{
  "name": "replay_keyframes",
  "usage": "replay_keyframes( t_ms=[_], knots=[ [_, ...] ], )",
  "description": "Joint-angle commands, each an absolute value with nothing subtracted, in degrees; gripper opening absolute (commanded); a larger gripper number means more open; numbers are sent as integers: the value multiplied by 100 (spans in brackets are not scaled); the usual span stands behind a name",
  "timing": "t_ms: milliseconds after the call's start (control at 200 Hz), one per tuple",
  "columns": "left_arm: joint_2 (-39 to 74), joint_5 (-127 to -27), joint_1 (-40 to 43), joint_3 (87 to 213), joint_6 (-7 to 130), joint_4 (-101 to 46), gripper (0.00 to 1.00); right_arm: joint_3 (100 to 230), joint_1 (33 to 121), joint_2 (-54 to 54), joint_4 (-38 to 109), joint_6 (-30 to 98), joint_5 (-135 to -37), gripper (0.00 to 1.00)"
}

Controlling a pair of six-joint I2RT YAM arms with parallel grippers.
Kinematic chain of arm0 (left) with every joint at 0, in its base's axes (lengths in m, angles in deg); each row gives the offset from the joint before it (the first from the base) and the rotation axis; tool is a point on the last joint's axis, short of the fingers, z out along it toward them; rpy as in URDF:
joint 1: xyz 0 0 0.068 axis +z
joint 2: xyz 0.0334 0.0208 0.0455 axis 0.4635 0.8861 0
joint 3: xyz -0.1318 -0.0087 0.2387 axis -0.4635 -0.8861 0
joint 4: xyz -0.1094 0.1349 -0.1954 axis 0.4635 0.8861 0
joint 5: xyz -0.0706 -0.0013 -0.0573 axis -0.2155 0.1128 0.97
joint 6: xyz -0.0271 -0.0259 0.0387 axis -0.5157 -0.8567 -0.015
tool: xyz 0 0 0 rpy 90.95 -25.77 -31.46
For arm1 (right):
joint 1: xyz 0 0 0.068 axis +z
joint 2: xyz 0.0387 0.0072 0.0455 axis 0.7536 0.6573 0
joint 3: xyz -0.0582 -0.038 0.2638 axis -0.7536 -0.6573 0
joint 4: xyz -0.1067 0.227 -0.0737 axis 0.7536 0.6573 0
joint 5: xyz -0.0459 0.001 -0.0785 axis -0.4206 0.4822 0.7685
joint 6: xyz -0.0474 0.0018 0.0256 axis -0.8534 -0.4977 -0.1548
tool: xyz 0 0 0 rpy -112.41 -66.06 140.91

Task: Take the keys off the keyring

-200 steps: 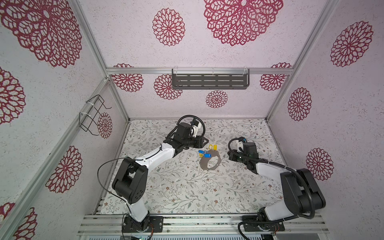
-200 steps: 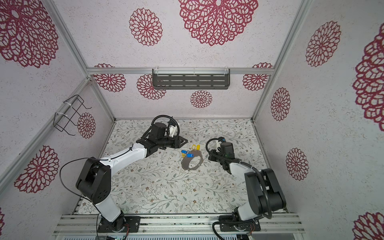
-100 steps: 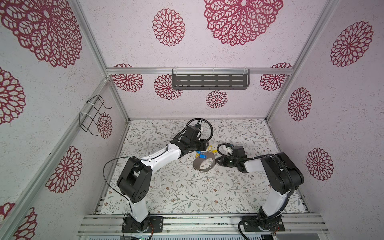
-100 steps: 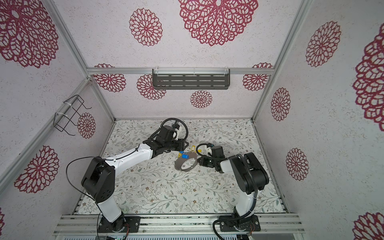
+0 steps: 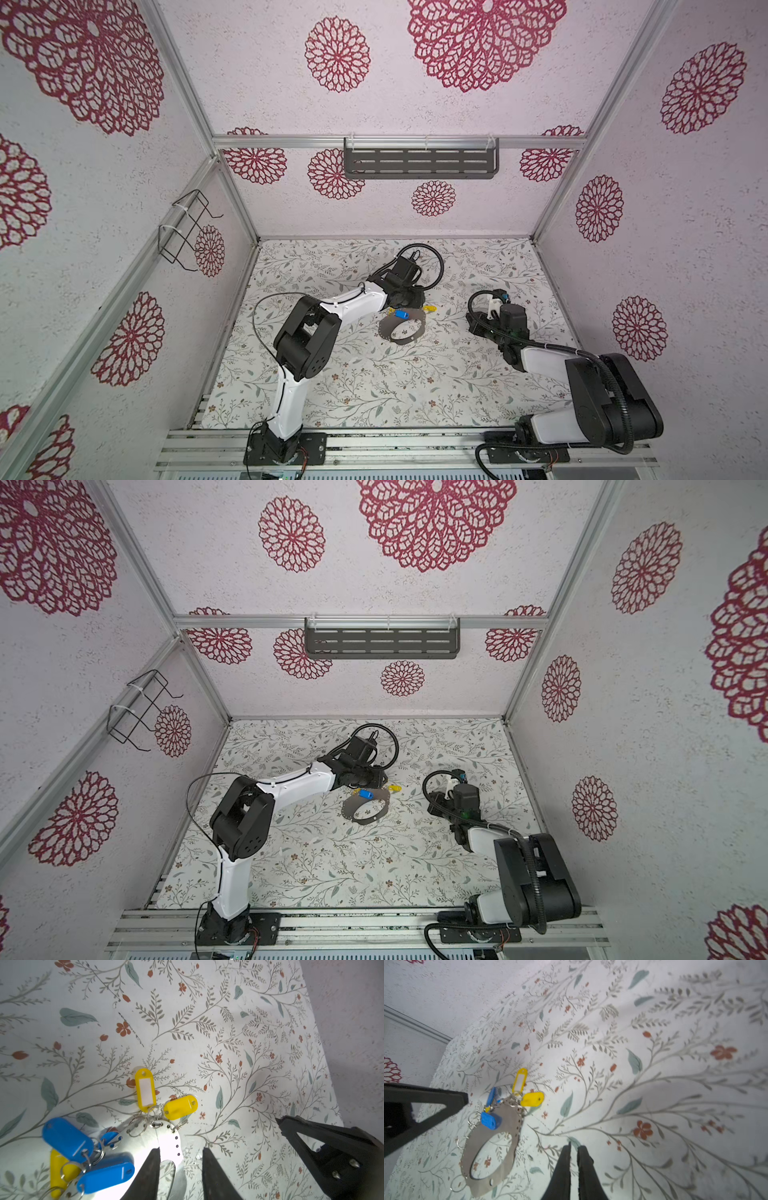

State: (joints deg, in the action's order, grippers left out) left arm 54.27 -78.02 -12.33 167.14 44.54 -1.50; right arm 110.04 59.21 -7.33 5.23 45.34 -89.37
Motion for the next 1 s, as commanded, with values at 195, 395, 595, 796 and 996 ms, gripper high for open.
replay_keyframes(
  t_ms=[195, 395, 595, 796, 996],
  knots=[
    [5657, -7969, -1345, 16673, 3938, 95, 46, 10916, 5945, -1022, 11, 4548, -8541, 13],
    [5854, -7935, -1360, 16890, 3708, 34, 46, 10909, 5945, -1045, 60, 4526, -8530, 9],
    [5984, -7847, -1308, 17060, 3701, 98, 45, 10916, 5941, -1059, 59, 4525, -8549, 6],
    [6149, -7737, -1246, 17349, 3755, 348, 45, 10924, 5941, -1109, -85, 4551, -8510, 3],
    [6273, -7776, -1238, 17676, 3861, 824, 44, 10688, 6000, -1329, -944, 4868, -7687, 1]
  ],
)
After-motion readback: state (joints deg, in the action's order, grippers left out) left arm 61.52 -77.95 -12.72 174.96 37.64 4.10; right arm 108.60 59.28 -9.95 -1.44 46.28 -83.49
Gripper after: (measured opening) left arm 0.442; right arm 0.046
